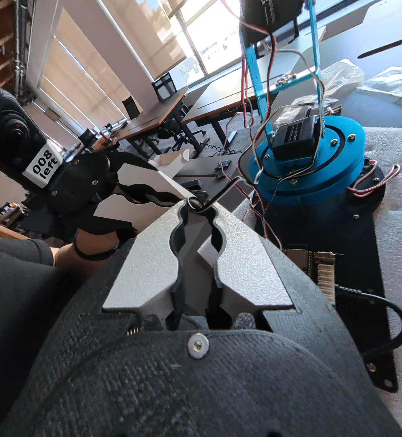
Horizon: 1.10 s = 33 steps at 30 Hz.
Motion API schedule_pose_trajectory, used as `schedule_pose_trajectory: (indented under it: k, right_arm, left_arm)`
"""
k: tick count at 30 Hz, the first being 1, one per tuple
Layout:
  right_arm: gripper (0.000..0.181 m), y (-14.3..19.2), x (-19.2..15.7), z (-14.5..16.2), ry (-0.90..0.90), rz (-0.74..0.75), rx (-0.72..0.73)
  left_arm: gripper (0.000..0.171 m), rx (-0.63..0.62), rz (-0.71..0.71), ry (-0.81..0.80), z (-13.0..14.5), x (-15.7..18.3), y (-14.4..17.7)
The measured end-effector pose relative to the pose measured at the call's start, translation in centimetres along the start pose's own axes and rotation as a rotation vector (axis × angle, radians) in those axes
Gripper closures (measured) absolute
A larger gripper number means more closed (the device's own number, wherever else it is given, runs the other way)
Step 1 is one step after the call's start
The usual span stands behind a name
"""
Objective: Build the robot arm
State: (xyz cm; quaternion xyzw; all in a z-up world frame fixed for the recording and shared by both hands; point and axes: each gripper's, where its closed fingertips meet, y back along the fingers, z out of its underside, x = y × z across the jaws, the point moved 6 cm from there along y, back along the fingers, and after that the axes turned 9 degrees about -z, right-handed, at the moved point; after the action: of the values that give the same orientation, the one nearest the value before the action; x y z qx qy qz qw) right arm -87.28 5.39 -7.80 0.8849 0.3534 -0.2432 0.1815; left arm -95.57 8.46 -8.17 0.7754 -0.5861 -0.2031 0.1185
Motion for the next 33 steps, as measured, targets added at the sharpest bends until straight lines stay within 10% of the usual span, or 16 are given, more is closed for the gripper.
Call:
schedule_pose_trajectory:
  k: [16, 33]
  right_arm:
    - [0.179, 2.4, 1.7, -0.1, -0.324, -0.245, 0.187]
    - [0.179, 2.9, 2.3, 0.9, -0.347, -0.284, 0.148]
  left_arm:
    - [0.152, 0.057, 0.115, 0.138, 1.7, 0.5, 1.3]
    - [0.163, 0.129, -0.057, 0.192, 0.9, 3.2, -1.4]
